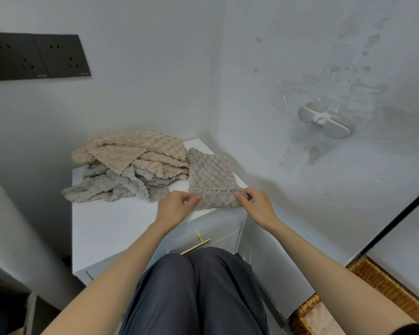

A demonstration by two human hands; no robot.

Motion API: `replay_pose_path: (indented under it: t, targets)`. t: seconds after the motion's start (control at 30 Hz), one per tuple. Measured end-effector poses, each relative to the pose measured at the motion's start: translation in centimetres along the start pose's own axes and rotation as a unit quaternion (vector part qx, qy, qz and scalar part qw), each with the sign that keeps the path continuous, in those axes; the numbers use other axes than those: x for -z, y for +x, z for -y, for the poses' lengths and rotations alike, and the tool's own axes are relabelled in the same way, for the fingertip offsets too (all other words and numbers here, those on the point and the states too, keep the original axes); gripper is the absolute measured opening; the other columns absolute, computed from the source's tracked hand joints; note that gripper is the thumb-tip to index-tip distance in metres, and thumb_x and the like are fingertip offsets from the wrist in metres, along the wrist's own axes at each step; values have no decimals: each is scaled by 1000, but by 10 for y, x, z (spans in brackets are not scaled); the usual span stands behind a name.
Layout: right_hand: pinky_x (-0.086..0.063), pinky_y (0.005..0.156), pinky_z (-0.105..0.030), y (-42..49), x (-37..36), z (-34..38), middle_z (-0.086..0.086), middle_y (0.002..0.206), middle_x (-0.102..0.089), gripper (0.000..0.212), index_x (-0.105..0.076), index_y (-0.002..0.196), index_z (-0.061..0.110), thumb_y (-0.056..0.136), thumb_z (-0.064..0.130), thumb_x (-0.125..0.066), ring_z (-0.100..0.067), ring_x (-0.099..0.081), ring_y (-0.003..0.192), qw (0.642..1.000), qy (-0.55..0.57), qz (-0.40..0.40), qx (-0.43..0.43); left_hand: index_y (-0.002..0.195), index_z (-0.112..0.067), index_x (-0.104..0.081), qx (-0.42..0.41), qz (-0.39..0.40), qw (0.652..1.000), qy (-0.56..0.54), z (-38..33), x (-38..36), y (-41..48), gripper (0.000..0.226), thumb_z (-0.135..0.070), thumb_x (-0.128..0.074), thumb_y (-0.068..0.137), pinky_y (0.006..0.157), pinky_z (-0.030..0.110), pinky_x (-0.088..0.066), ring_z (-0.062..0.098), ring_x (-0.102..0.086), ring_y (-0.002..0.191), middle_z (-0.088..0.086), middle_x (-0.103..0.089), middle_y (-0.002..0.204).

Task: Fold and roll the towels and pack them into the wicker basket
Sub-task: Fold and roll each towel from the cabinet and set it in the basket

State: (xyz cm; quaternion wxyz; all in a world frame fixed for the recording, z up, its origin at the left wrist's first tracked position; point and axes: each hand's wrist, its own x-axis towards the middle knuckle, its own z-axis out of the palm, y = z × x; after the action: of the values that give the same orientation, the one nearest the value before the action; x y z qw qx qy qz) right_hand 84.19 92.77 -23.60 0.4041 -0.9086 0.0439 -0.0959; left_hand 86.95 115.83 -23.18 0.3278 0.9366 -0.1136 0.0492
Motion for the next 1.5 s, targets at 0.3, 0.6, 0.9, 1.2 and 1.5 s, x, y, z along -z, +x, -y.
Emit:
replay_pose_path:
  t: [0.3,0.6,0.9,1.2,1.5]
  targets:
    - [-42,73,-36,3,-8,4,0,66,-49,50,-48,56,16,93,49,-51,-28,-48,89,986,-159,-37,-47,33,-20,-35,128,-43,991,22,-6,-6,-1,61,-50,-61,80,84,39,-37,30,-57,84,-7,-38,42]
    - [-54,85,-42,-21,-44,39,-11,99,-71,26,-72,98,0,73,-8,-70,-29,-67,94,901,-211,-72,372,38,-20,-47,174,-13,985,8,-11,-6,6,51,-52,-61,76,82,38,-31,31,-51,102,-3,-52,55]
    - [-14,117,-35,-13,-26,-4,-11,147,-41,58,-42,141,5,87,-13,-47,-27,-37,138,901,-266,62,337,58,-19,-61,122,-25,990,72,-8,-4,9,33,-46,-64,77,86,36,-31,31,-44,107,2,-62,85]
    - [-36,103,-24,0,-7,-15,1,145,-47,43,-47,140,20,100,7,-42,-15,-41,135,928,-251,64,269,104,-19,-72,-215,-34,961,169,-5,-2,0,18,-17,-57,94,87,35,-41,22,-51,104,-6,-69,109]
    - [-30,77,-21,10,-7,-7,1,110,-63,26,-59,120,21,99,19,-44,-15,-46,108,980,-100,68,155,139,-32,-47,-117,56,967,218,5,5,-8,47,-41,-44,93,109,38,-25,17,-31,137,-15,-50,140]
